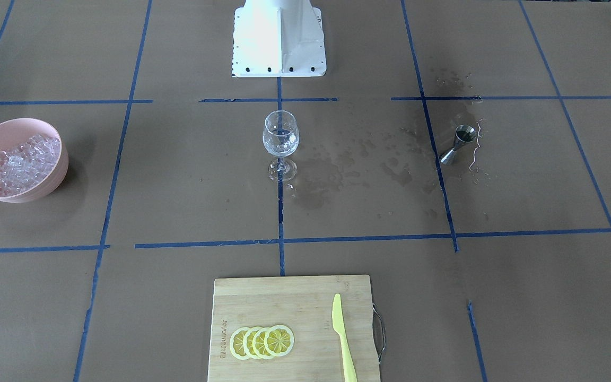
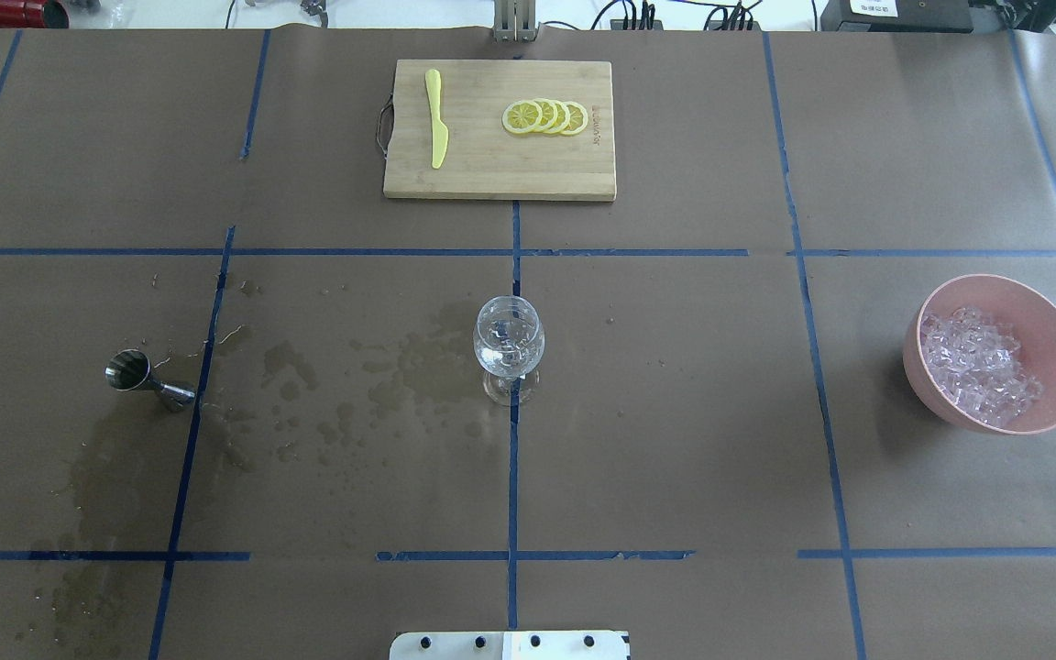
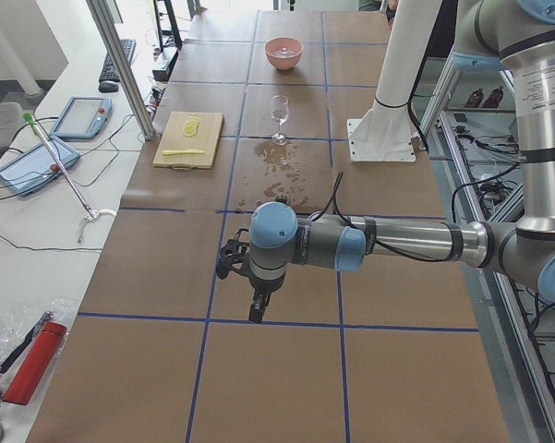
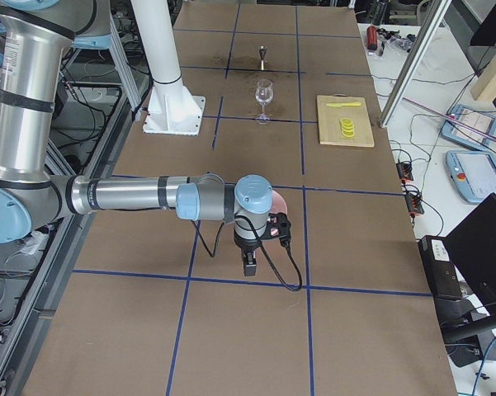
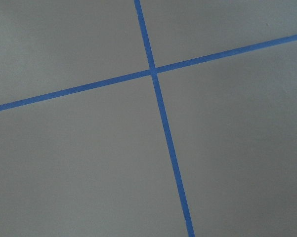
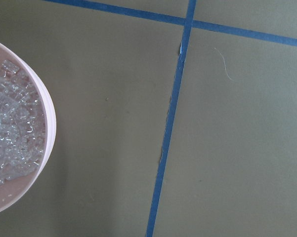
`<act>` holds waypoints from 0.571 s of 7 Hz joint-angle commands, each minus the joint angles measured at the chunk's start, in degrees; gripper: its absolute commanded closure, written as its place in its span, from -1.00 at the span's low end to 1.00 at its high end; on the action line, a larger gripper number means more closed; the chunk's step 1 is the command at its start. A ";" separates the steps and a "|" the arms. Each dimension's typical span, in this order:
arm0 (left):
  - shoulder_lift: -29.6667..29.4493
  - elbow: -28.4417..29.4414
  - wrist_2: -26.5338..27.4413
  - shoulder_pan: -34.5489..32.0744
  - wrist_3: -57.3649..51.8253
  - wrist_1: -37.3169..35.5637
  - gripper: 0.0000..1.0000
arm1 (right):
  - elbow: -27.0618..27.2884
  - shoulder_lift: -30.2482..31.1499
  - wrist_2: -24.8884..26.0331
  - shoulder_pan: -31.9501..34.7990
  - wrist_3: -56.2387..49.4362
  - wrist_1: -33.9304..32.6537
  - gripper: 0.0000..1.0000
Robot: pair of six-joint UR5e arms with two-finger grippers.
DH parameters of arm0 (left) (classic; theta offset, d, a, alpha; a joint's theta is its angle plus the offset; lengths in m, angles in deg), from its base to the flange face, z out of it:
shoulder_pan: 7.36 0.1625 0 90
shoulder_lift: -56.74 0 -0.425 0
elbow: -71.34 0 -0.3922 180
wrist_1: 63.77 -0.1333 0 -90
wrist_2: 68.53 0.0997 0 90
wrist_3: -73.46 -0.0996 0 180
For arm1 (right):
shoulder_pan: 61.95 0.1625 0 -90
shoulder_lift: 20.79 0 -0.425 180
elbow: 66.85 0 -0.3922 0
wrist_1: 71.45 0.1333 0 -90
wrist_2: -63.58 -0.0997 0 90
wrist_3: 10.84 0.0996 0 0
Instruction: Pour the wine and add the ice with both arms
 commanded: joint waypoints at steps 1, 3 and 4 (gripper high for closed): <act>-0.01 -0.03 -0.02 0.06 -0.03 4.66 -1.00 | -0.06 -0.16 0.01 0.00 0.29 0.00 -1.00; 0.07 -0.29 -0.20 -0.02 -0.11 8.44 -1.00 | 1.51 -0.60 -0.17 0.00 0.64 0.00 -1.00; -0.01 0.92 -0.20 0.06 0.15 15.08 -1.00 | 2.65 -2.16 0.01 0.00 0.55 0.09 -1.00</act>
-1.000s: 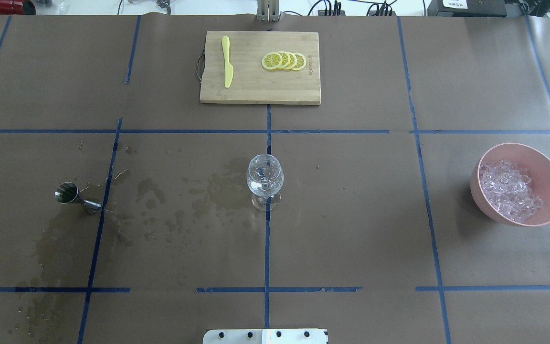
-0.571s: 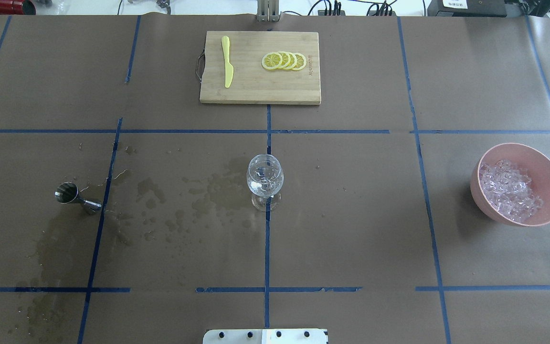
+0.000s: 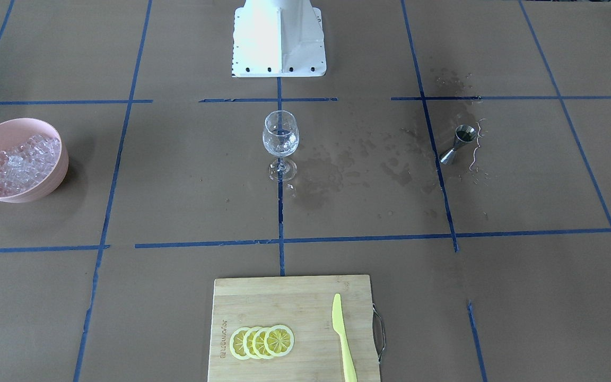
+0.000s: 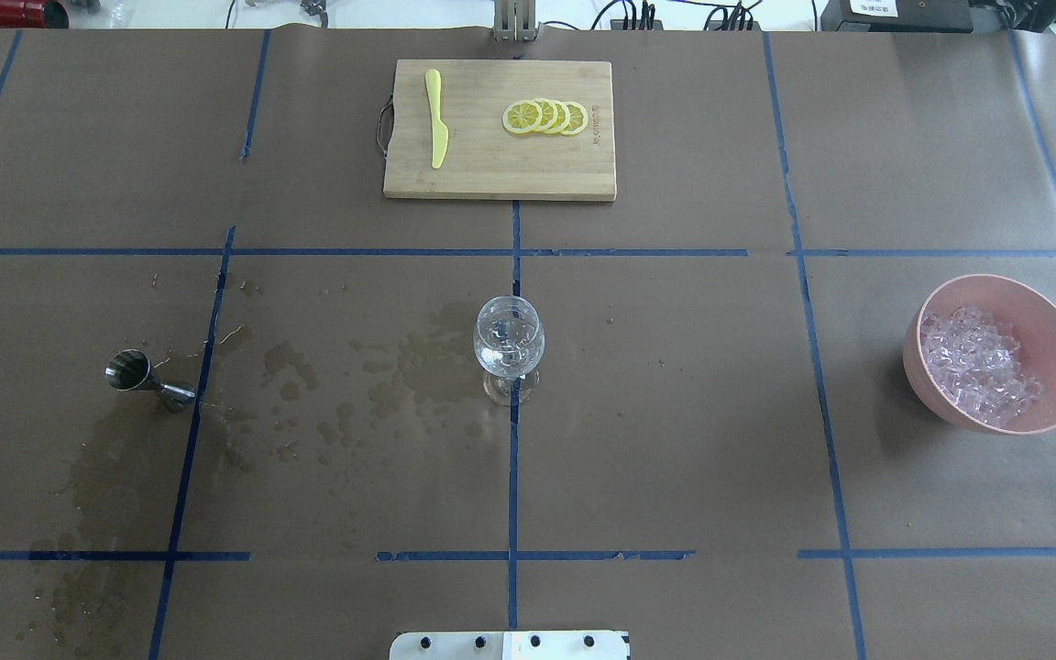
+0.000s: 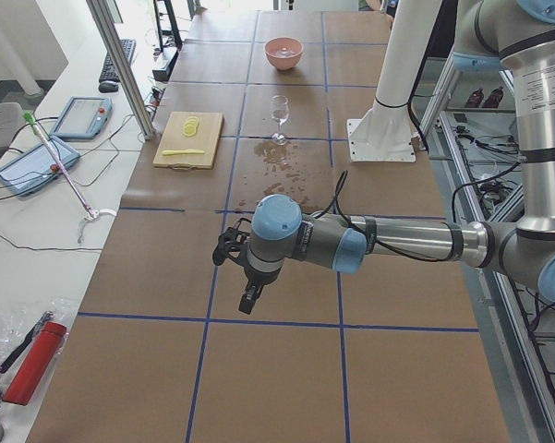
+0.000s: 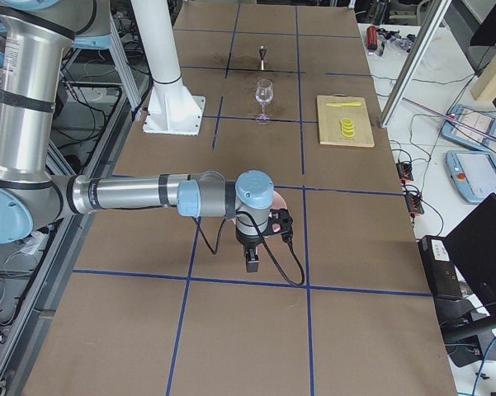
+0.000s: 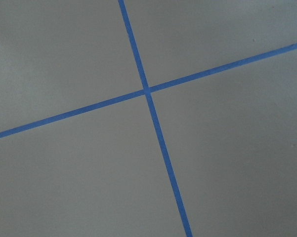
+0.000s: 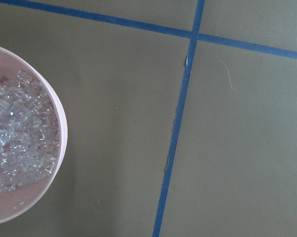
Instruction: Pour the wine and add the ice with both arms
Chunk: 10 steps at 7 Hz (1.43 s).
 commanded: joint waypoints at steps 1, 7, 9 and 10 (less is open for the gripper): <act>0.46 0.70 -0.04 -0.14 0.18 11.96 -1.00 | 1.71 -2.68 0.16 0.00 0.10 1.29 -1.00; -1.11 6.94 -4.60 -0.05 4.58 36.96 -1.00 | 1.11 -4.37 -1.33 0.09 5.19 10.75 -1.00; -0.85 6.86 -5.05 0.38 5.36 47.40 -1.00 | 1.89 -4.28 -1.16 0.00 5.11 12.54 -1.00; -1.29 5.90 -4.96 2.12 10.06 47.87 -1.00 | 1.81 -4.11 -1.16 -0.17 5.02 15.33 -1.00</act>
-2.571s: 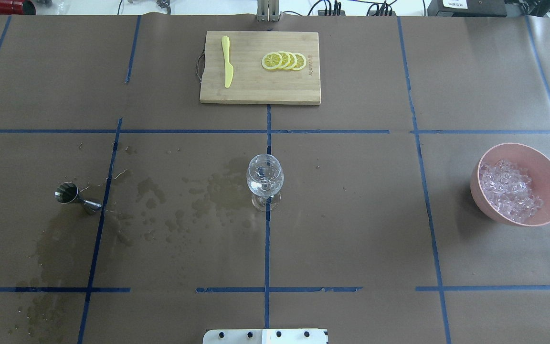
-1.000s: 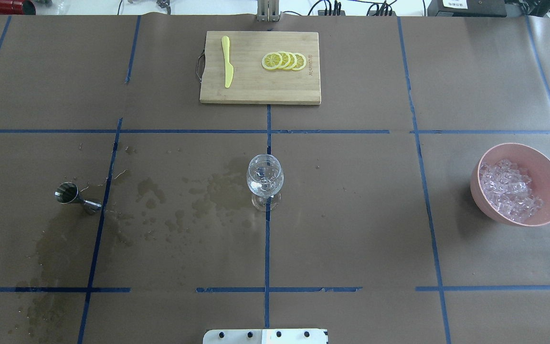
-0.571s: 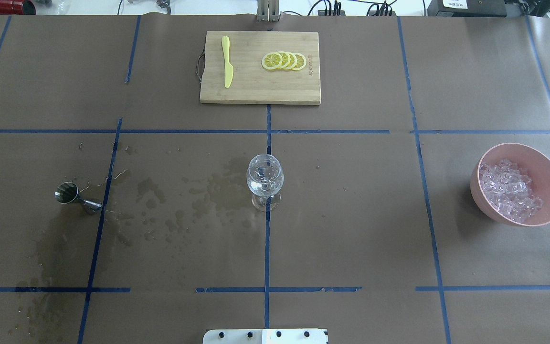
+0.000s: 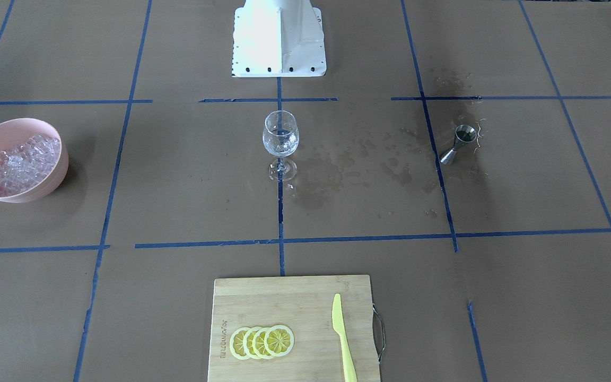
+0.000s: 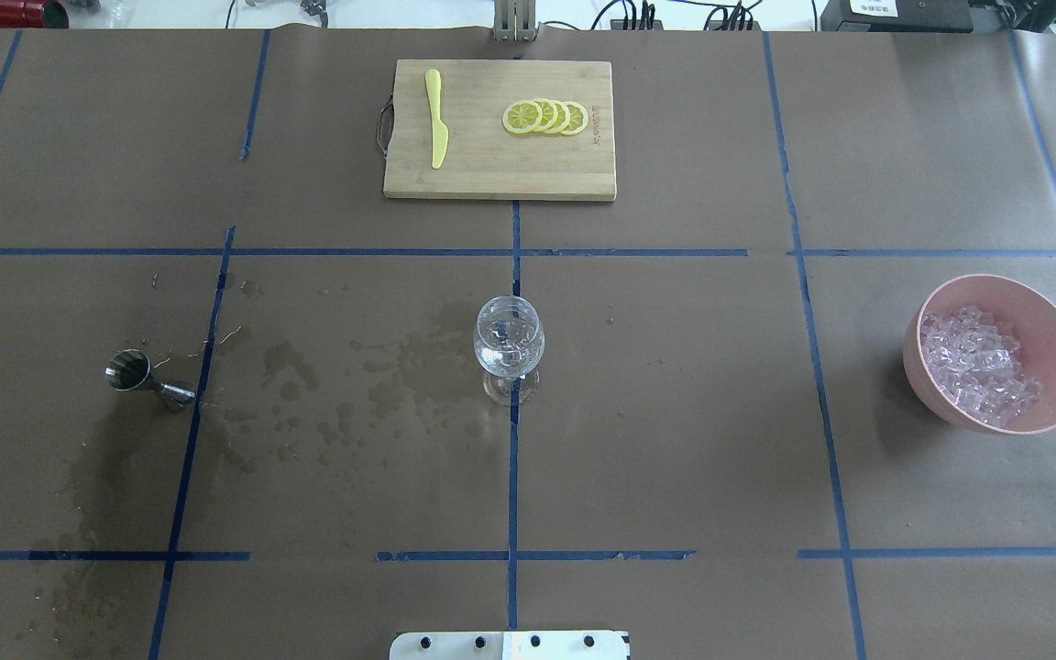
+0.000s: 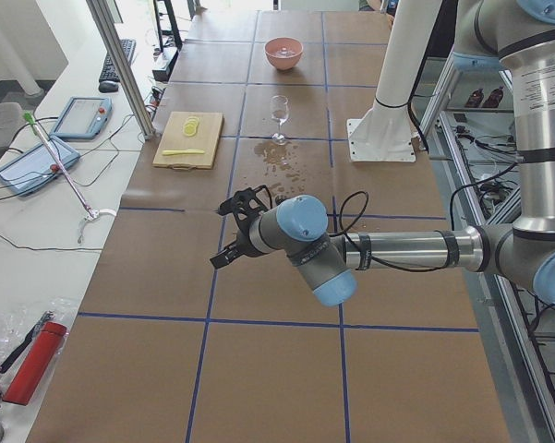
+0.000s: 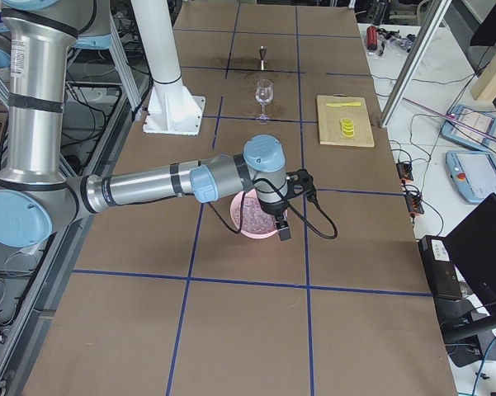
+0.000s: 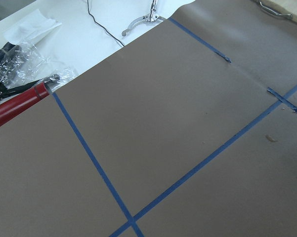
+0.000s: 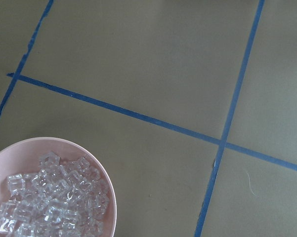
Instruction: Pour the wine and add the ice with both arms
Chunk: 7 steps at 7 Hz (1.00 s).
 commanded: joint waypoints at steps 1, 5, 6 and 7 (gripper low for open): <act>-0.37 -2.92 0.51 5.14 9.57 3.17 -1.00 | -0.14 0.68 -0.14 -0.30 0.12 6.05 -0.99; -0.03 -7.77 19.00 21.92 33.49 15.09 -1.00 | -0.32 1.83 -0.23 -0.30 0.21 6.35 -1.00; 0.33 -7.86 26.81 26.92 36.24 17.05 -1.00 | -0.32 2.27 -0.32 -0.39 0.30 6.35 -1.00; 0.94 -8.12 35.41 33.33 39.31 18.63 -1.00 | -0.23 2.53 -0.41 -0.30 0.30 6.43 -1.00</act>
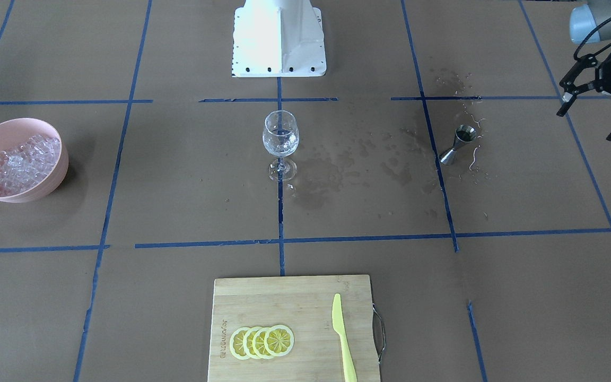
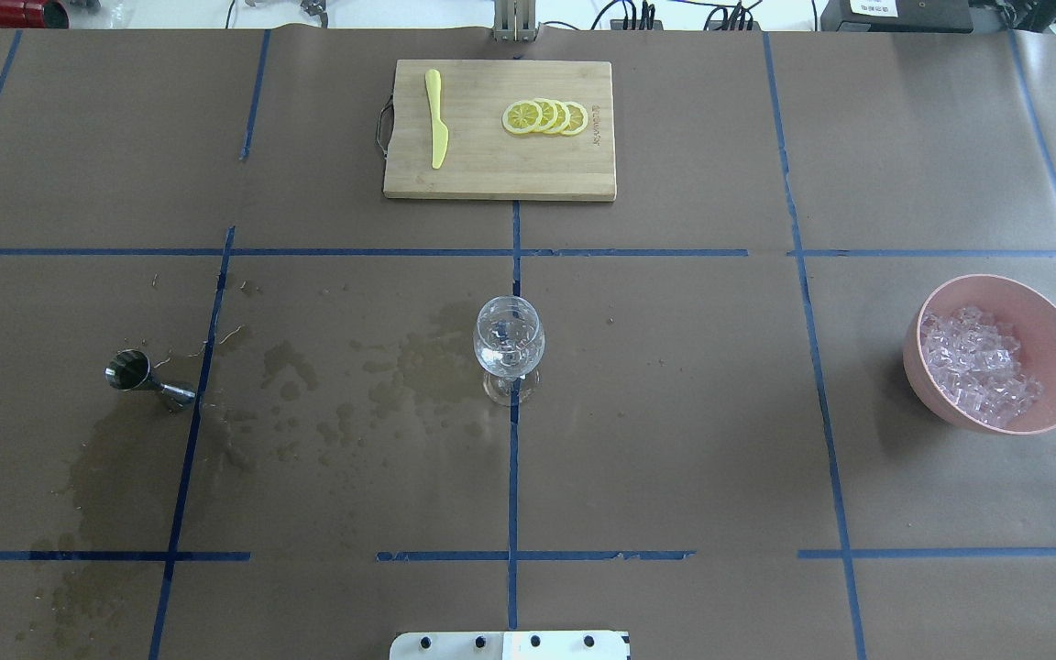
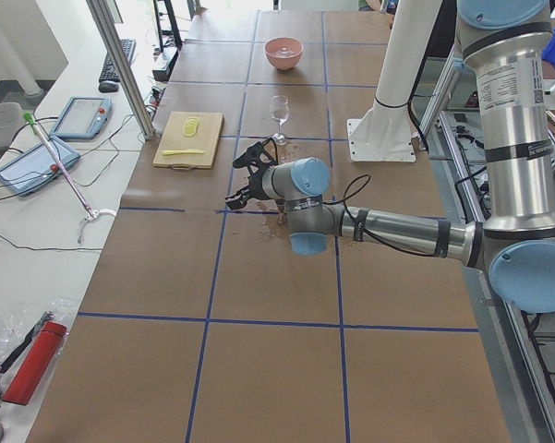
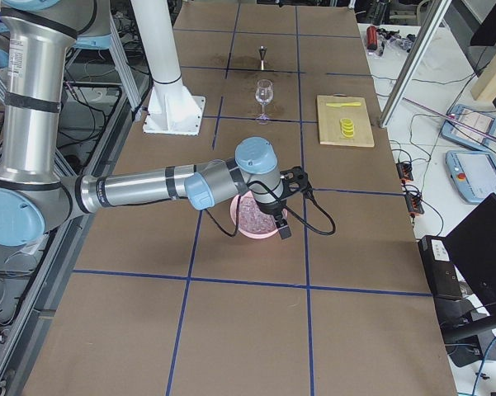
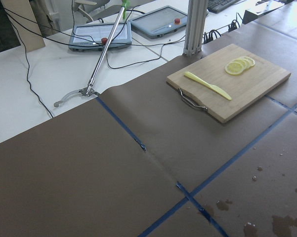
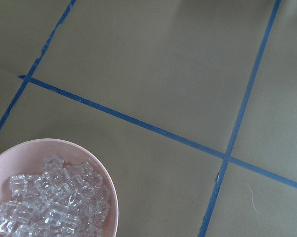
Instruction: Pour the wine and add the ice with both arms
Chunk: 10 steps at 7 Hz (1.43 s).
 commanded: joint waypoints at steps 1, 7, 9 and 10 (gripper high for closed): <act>1.03 -0.39 18.89 13.47 6.06 2.30 -1.00 | 0.08 0.45 -0.12 -0.04 0.04 0.07 -1.00; 2.53 0.39 61.48 43.12 15.46 2.22 -1.00 | 0.08 0.98 -0.03 0.05 0.04 0.07 -1.00; 2.44 1.80 68.61 48.67 18.46 2.22 -1.00 | -0.01 0.98 0.15 0.05 0.04 -0.02 -1.00; 2.09 2.50 70.12 50.00 19.43 2.22 -1.00 | -0.01 0.98 0.15 0.05 0.04 -0.02 -1.00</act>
